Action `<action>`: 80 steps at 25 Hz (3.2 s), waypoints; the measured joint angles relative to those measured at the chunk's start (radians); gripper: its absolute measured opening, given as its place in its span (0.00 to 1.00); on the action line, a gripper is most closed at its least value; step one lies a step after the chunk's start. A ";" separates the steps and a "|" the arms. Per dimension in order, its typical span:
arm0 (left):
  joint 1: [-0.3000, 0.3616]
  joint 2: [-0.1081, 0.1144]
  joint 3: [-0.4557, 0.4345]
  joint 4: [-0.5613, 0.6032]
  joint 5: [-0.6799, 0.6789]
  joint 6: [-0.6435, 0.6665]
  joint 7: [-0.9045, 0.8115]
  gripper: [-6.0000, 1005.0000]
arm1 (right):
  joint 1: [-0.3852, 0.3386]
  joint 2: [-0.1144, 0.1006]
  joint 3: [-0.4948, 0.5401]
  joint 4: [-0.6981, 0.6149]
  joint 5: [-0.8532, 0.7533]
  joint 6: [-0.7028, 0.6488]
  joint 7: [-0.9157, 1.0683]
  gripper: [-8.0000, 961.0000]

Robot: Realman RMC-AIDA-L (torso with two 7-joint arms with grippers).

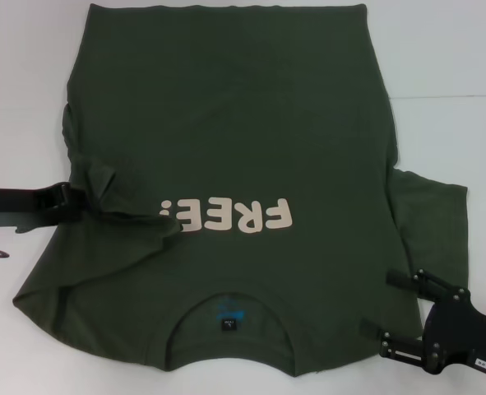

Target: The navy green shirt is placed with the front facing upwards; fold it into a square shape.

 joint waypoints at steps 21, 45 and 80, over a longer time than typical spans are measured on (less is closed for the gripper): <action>-0.036 -0.015 -0.048 -0.097 -0.020 -0.068 0.008 0.74 | -0.005 0.000 0.000 0.000 0.000 0.000 -0.002 0.94; -0.086 -0.048 -0.051 -0.175 -0.228 -0.138 0.137 0.76 | -0.007 0.001 0.000 0.004 0.000 0.002 -0.006 0.94; 0.286 -0.075 -0.260 0.153 -0.279 0.652 1.281 0.77 | 0.374 -0.119 0.016 -0.770 -0.704 -0.272 1.818 0.91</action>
